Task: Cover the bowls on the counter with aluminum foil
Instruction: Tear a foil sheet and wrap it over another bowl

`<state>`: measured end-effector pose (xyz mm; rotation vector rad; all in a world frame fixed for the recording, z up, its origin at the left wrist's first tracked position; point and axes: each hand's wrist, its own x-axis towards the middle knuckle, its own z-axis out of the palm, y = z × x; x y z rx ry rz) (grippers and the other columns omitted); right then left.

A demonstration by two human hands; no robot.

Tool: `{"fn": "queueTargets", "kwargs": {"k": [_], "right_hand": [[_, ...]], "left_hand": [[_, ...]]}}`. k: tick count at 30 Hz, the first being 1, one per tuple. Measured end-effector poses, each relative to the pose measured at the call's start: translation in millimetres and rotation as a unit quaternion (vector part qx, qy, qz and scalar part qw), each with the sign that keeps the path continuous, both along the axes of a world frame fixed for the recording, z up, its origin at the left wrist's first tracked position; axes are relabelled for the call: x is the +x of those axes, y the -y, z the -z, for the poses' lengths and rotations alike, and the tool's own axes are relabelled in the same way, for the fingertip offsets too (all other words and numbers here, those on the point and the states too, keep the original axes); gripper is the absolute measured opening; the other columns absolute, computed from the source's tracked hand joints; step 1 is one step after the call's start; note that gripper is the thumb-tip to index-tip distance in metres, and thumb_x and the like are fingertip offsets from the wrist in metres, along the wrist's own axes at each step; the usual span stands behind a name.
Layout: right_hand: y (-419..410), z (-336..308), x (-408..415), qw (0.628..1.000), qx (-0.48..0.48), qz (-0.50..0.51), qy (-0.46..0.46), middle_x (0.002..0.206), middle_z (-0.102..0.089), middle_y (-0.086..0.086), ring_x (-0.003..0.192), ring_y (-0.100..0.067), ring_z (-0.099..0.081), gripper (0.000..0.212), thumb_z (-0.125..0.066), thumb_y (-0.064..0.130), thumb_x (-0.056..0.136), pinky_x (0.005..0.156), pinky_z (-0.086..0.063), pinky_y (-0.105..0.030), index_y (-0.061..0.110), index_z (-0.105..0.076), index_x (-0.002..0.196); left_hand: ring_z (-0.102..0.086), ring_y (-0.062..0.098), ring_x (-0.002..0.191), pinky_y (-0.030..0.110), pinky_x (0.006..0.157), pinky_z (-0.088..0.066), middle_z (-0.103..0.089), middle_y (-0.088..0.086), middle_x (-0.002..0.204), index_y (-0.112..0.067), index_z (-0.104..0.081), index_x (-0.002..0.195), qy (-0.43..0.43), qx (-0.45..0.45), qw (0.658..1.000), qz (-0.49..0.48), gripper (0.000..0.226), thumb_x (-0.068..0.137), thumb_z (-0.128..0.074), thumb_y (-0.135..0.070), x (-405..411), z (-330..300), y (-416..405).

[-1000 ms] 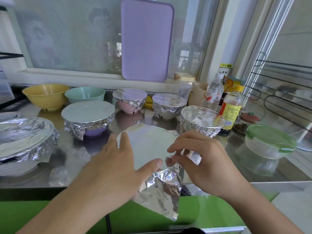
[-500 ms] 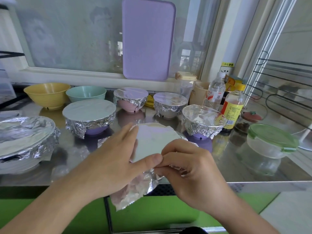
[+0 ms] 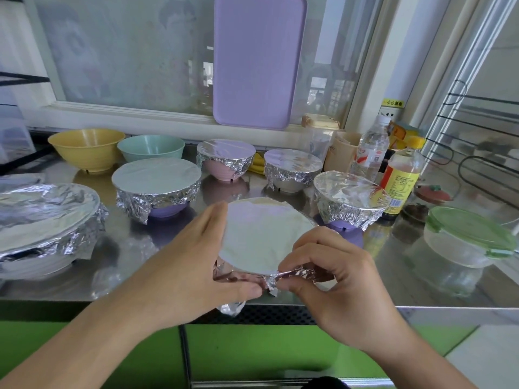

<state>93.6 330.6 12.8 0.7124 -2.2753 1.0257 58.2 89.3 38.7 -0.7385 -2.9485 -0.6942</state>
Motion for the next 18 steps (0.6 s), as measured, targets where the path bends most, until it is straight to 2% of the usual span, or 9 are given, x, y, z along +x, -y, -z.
{"fn": "queueTargets", "kwargs": {"k": [3,5,7,9,13,15,17,18], "right_hand": [[-0.2,-3.6,0.1,1.000,-0.018,-0.016,0.002,0.090,-0.064,0.010,0.077,-0.016,-0.064,0.009,-0.085,0.024,0.089,0.069,-0.044,-0.020,0.019,-0.079,0.085],[2.3,-2.7,-1.5,1.000,-0.021,-0.021,-0.005,0.088,-0.063,0.011,0.075,-0.016,-0.064,0.008,-0.083,0.020,0.090,0.067,-0.044,-0.022,0.016,-0.079,0.084],[5.9,-1.5,-2.1,1.000,-0.006,-0.020,-0.016,0.087,-0.061,0.012,0.075,-0.012,-0.062,0.009,-0.085,0.011,0.088,0.068,-0.043,-0.019,0.016,-0.079,0.083],[7.4,-1.8,-1.8,1.000,0.013,-0.011,-0.026,0.087,-0.060,0.014,0.077,-0.009,-0.060,0.017,-0.086,0.003,0.085,0.069,-0.041,-0.017,0.018,-0.079,0.084],[-1.8,-5.9,-1.4,0.999,-0.004,-0.032,0.000,0.090,-0.065,0.010,0.077,-0.012,-0.064,0.012,-0.086,0.008,0.086,0.069,-0.043,-0.017,0.018,-0.081,0.088],[-7.2,-5.6,-2.8,1.000,-0.011,-0.018,0.008,0.092,-0.065,0.011,0.077,-0.015,-0.065,0.013,-0.087,0.008,0.085,0.067,-0.046,-0.022,0.019,-0.080,0.088],[-8.1,-3.6,-3.9,1.000,-0.016,-0.011,0.009,0.092,-0.065,0.011,0.076,-0.017,-0.066,0.015,-0.087,0.006,0.084,0.064,-0.050,-0.030,0.019,-0.080,0.087],[-6.2,-2.5,-4.1,1.000,-0.018,-0.012,0.008,0.091,-0.065,0.011,0.075,-0.017,-0.065,0.016,-0.087,0.004,0.084,0.062,-0.050,-0.032,0.018,-0.080,0.086]], "left_hand": [[0.001,-0.017,0.136,0.016,0.111,-0.019,0.013,-0.035,0.154,-0.041,0.016,0.154,0.002,-0.010,1.000,-0.004,0.134,0.057,-0.056,-0.099,3.6,-3.8,0.0],[0.020,-0.008,0.150,0.025,0.124,-0.007,0.034,-0.030,0.160,-0.036,0.031,0.157,0.002,-0.016,1.000,-0.024,0.135,0.061,-0.033,-0.106,5.8,-3.8,-4.3],[0.027,-0.002,0.152,0.028,0.127,0.000,0.043,-0.019,0.161,-0.029,0.037,0.155,0.000,-0.019,0.999,-0.043,0.127,0.068,-0.020,-0.102,7.3,-3.0,-10.7],[0.025,0.002,0.154,0.030,0.128,0.000,0.043,-0.012,0.162,-0.025,0.038,0.154,-0.006,-0.025,0.998,-0.054,0.128,0.069,-0.021,-0.100,6.3,-1.6,-14.7],[0.023,-0.004,0.151,0.023,0.122,0.000,0.039,-0.015,0.164,-0.023,0.033,0.157,0.001,-0.032,0.998,-0.062,0.137,0.065,-0.032,-0.100,2.6,-4.4,-12.3],[0.009,-0.019,0.141,0.017,0.117,-0.015,0.030,-0.029,0.162,-0.026,0.025,0.161,-0.003,-0.019,0.999,-0.048,0.135,0.066,-0.038,-0.098,3.5,-7.7,-10.2],[-0.008,-0.032,0.111,0.008,0.095,-0.029,0.006,-0.041,0.148,-0.032,0.004,0.162,-0.001,0.007,1.000,-0.023,0.123,0.070,-0.051,-0.092,2.6,-11.5,-7.6],[-0.015,-0.033,0.104,0.004,0.085,-0.031,-0.006,-0.046,0.135,-0.033,-0.009,0.156,0.000,0.018,1.000,-0.015,0.114,0.071,-0.058,-0.089,0.8,-12.4,-5.6]]}}
